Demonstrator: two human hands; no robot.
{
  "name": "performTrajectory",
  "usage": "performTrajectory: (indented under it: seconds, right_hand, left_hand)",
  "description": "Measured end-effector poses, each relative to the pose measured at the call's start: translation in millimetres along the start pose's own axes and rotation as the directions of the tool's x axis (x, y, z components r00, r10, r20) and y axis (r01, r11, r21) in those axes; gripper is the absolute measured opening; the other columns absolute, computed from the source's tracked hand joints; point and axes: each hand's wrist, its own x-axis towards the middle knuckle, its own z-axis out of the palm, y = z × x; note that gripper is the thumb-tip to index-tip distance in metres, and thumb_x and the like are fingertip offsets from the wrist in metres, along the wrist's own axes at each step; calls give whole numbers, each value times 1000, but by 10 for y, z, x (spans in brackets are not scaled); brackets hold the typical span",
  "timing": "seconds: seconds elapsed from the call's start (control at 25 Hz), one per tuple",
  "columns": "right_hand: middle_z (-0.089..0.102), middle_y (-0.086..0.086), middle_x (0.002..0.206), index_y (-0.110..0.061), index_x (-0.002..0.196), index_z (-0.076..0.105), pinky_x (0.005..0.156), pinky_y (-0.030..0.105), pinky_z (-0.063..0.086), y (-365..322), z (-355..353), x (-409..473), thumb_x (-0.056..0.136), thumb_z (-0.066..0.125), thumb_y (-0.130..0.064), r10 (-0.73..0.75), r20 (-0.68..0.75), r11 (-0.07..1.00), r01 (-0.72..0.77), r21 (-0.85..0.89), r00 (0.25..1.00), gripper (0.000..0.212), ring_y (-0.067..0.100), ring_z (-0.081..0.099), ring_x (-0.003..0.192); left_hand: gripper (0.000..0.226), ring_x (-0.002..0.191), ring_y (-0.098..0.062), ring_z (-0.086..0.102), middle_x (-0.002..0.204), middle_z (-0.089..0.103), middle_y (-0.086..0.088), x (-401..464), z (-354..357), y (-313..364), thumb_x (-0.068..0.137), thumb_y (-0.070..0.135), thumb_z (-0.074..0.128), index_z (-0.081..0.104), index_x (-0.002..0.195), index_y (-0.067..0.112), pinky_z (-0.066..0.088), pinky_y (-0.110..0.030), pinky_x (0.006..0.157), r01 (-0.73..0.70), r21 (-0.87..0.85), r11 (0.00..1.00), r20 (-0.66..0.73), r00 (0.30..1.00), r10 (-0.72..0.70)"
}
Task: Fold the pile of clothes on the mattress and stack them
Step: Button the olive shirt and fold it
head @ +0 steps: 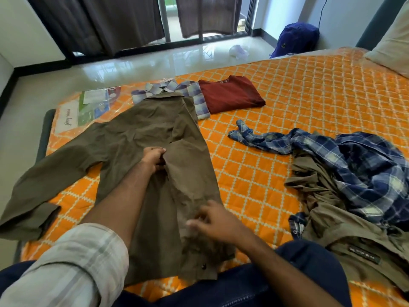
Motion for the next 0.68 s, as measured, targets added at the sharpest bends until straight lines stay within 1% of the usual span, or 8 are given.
performTrajectory:
  seconds: [0.08, 0.16, 0.24, 0.32, 0.4, 0.48, 0.6, 0.68]
  right_hand:
    - [66, 8, 98, -12, 99, 70, 81, 40, 51, 206, -239, 342, 85, 64, -59, 45, -217, 983, -5, 184, 975, 49, 20, 62, 89]
    - [69, 12, 102, -3, 105, 68, 82, 42, 51, 359, -627, 819, 93, 68, -25, 146, -358, 952, -33, 303, 922, 25, 24, 64, 92]
    - [66, 8, 114, -6, 120, 63, 87, 37, 49, 354, -1025, 1337, 97, 64, -25, 210, -379, 930, -64, 363, 901, 30, 22, 61, 103]
    - [63, 3, 117, -9, 127, 59, 89, 34, 48, 284, -1283, 1880, 96, 64, -30, 226, -378, 909, -55, 413, 898, 37, 18, 59, 106]
    - [66, -1, 109, -14, 115, 63, 88, 31, 52, 226, -1407, 2361, 95, 66, -34, 226, -383, 884, -23, 466, 896, 29, 15, 62, 102]
    - [66, -5, 92, -19, 92, 63, 74, 23, 52, 183, -1470, 2782, 94, 69, -37, 194, -366, 894, -11, 448, 910, 19, 8, 62, 86]
    - [71, 10, 87, -2, 87, 67, 73, 39, 55, 242, -1479, 3290, 92, 72, -37, 129, -351, 938, 1, 346, 927, 36, 14, 61, 78]
    - [72, 12, 86, 2, 87, 68, 77, 43, 56, 308, -1459, 3533, 92, 72, -34, 121, -356, 904, 46, 426, 927, 36, 15, 62, 76]
  left_hand:
    - [13, 73, -22, 56, 96, 58, -9, 41, -22, 19, 98, 17, 62, 54, 107, 16, 48, -34, 54, -104, 151, 983, -17, 994, 108]
    - [16, 88, -29, 62, 104, 62, -13, 89, -20, 15, 95, 23, 66, 56, 104, 16, 54, -37, 60, -205, 390, 898, -42, 970, 240]
    - [19, 82, -28, 64, 99, 64, -11, 118, -26, 20, 95, 30, 66, 59, 103, 14, 56, -34, 51, -247, 492, 835, -17, 956, 293]
    - [24, 64, -22, 62, 88, 62, -10, 161, -90, 49, 97, 35, 64, 61, 101, 11, 51, -30, 35, -251, 470, 846, 38, 963, 265]
    - [26, 53, -18, 62, 80, 62, -10, 235, -185, 62, 98, 32, 64, 63, 99, 6, 51, -31, 34, -281, 434, 856, 140, 960, 244]
    - [29, 46, -14, 64, 73, 64, -12, 319, -293, 46, 97, 23, 66, 60, 103, -5, 49, -29, 33, -325, 384, 864, 245, 938, 244]
    - [31, 48, -25, 67, 69, 67, -24, 421, -424, 1, 95, 20, 69, 53, 100, -6, 48, -30, 34, -360, 338, 870, 351, 906, 239]
    - [26, 50, -29, 67, 72, 69, -27, 478, -476, 24, 95, 20, 69, 52, 94, 0, 47, -29, 35, -398, 382, 834, 402, 884, 238]
